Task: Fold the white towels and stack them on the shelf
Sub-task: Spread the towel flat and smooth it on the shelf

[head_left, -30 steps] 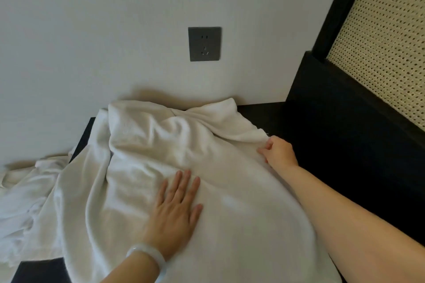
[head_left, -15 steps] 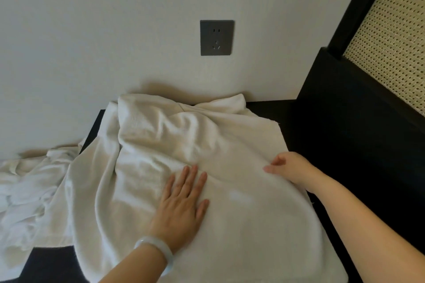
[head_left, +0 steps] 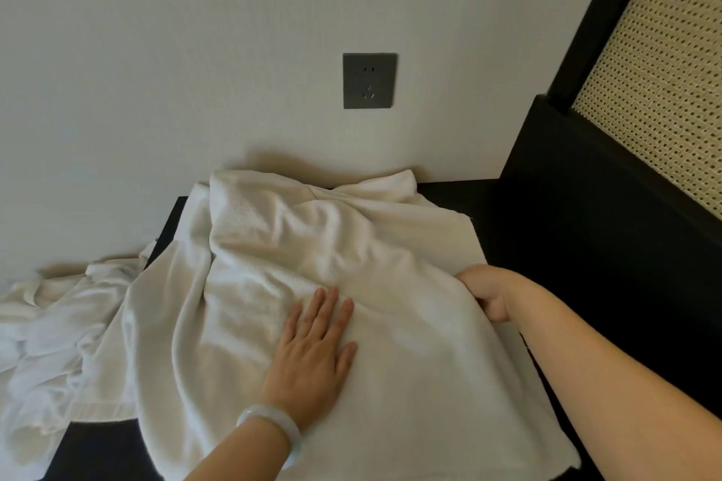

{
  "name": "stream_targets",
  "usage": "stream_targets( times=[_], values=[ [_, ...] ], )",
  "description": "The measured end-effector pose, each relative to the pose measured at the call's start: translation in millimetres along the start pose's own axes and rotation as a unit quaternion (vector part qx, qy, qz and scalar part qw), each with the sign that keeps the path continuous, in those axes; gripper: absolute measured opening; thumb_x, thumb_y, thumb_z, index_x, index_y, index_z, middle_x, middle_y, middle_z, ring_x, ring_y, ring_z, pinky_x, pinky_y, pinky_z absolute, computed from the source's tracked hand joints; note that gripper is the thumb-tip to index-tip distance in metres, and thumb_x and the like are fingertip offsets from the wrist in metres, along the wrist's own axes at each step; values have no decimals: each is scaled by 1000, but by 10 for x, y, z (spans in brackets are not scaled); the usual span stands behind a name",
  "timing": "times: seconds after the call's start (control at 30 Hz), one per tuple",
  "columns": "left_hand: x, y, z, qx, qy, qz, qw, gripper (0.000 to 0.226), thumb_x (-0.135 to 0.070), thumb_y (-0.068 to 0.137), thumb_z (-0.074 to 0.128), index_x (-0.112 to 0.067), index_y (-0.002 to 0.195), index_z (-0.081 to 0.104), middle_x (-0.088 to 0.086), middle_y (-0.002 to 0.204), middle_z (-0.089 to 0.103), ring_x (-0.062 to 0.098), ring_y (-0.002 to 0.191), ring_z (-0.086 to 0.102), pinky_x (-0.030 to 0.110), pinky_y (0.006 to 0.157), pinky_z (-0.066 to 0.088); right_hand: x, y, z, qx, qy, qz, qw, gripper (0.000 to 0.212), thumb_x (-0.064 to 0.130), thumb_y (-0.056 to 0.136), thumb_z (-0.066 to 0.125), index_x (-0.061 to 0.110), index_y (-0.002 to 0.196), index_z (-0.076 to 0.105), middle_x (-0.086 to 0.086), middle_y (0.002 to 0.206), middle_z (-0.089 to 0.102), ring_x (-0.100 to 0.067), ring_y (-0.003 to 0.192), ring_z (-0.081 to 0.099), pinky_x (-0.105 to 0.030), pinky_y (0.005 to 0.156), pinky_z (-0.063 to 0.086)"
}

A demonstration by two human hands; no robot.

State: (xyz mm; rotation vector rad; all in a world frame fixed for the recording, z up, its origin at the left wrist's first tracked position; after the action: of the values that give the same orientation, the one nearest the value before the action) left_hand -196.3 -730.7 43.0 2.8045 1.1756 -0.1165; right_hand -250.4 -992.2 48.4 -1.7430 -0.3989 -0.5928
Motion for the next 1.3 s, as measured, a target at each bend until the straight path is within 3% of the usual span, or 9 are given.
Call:
stream_targets(
  times=[0.13, 0.27, 0.33, 0.47, 0.6, 0.7, 0.9, 1.07, 1.3],
  values=[
    [-3, -6, -42, -12, -6, -1, 1000, 62, -50, 99, 21, -25, 156, 18, -2, 163, 11, 17, 151, 3, 39, 118, 2, -8, 47, 121, 86, 77, 1, 993, 17, 11, 90, 68, 2, 103, 75, -18, 105, 74, -30, 86, 75, -39, 64, 60],
    [-13, -17, -63, -17, -6, 3, 1000, 62, -49, 99, 22, -25, 155, 20, -1, 163, 12, 18, 151, 4, 40, 118, 5, 50, 90, -148, 90, 194, -73, 974, 31, 8, 80, 74, 4, 110, 75, -18, 114, 72, -33, 101, 72, -42, 70, 60],
    [-32, -16, -76, -15, -2, 8, 1000, 61, -48, 99, 25, -23, 155, 24, 0, 162, 16, 19, 151, 9, 40, 118, 7, 67, 121, -404, 21, 188, -114, 975, 28, 12, 85, 72, 8, 113, 73, -14, 114, 73, -31, 103, 71, -40, 73, 59],
    [-60, -30, -94, -16, 5, 21, 1000, 58, -46, 100, 26, -23, 153, 30, -1, 161, 22, 17, 150, 15, 39, 118, 10, 136, 99, -870, -280, 51, -218, 933, 9, 22, 92, 67, 20, 87, 74, -3, 93, 73, -20, 90, 67, -31, 68, 48],
    [-86, -37, -136, -21, 2, 29, 999, 58, -42, 98, 31, -19, 151, 36, 4, 159, 26, 21, 148, 22, 41, 117, 15, 69, 120, -933, -326, 70, -234, 913, 10, 22, 87, 73, 25, 79, 76, 5, 83, 73, -16, 86, 68, -31, 70, 53],
    [-86, -37, -166, -30, -6, 17, 999, 58, -40, 97, 30, -20, 152, 33, 3, 161, 23, 22, 149, 20, 41, 117, 14, 149, 35, -1007, -381, -10, -260, 887, 13, 23, 88, 72, 30, 76, 73, 10, 78, 70, -10, 82, 66, -23, 64, 47],
    [-63, -30, -165, -18, 4, -8, 1000, 61, -44, 96, 24, -20, 151, 33, 4, 161, 20, 24, 149, 16, 40, 117, 10, 119, -54, -1089, -365, -30, -210, 907, 17, 16, 90, 70, 18, 106, 65, 1, 98, 65, -16, 88, 64, -39, 83, 58],
    [-90, -21, -181, -16, 4, -10, 1000, 62, -43, 95, 23, -17, 150, 36, 5, 159, 26, 27, 147, 23, 41, 116, 14, -546, -506, -866, -314, -121, -134, 932, 7, 18, 90, 69, 25, 89, 66, 3, 82, 70, -12, 73, 68, -25, 58, 51],
    [-65, -13, -132, -7, 2, -20, 1000, 72, -51, 90, 0, -25, 156, 12, -2, 163, -3, 17, 150, -9, 37, 121, -1, -1131, -793, -522, -287, -213, -51, 933, 14, 35, 88, 71, 24, 86, 62, 6, 86, 64, -9, 76, 62, -24, 60, 45]
  ],
)
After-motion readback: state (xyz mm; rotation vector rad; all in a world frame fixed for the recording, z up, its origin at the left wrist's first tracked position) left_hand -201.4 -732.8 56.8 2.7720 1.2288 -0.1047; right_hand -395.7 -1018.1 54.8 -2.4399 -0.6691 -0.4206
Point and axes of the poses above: each hand's wrist, its own y-axis towards the middle knuckle, its own z-axis out of the palm, x = y × z, the point moved 8 cm from there along y, towards the middle knuckle
